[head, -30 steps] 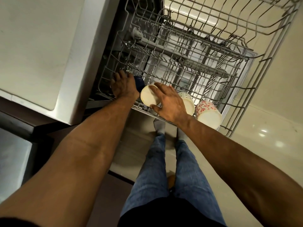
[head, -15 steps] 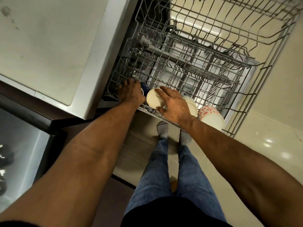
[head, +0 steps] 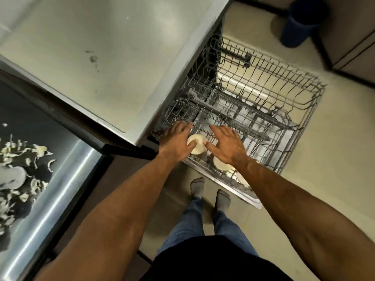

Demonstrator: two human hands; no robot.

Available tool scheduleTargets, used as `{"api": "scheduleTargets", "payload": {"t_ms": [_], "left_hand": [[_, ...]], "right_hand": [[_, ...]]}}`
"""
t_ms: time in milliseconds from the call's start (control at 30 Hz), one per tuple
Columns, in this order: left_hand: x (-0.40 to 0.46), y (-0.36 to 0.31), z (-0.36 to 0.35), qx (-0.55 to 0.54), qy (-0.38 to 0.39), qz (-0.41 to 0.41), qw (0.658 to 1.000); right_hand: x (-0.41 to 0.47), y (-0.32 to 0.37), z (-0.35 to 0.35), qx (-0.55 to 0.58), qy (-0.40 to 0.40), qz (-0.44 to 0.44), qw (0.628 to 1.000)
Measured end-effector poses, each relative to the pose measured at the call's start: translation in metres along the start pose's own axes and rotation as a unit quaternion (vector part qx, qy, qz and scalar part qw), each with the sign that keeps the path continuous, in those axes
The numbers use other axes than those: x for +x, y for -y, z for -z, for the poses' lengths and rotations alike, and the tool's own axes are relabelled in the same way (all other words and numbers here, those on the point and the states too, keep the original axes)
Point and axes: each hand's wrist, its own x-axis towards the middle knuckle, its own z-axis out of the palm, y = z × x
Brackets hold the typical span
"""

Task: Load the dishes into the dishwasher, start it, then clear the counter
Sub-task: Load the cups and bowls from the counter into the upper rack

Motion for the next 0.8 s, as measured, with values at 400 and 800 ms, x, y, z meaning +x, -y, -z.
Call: {"api": "scheduleTargets", "payload": {"t_ms": [400, 800], "left_hand": [[-0.091, -0.022, 0.052, 0.021, -0.226, 0.020, 0.974], [-0.168, 0.034, 0.095, 0.024, -0.326, 0.130, 0.936]], "right_hand": [[-0.033, 0.035, 0.086, -0.057, -0.095, 0.157, 0.981], [-0.023, 0.143, 0.105, -0.050, -0.119, 0.308, 0.943]]}}
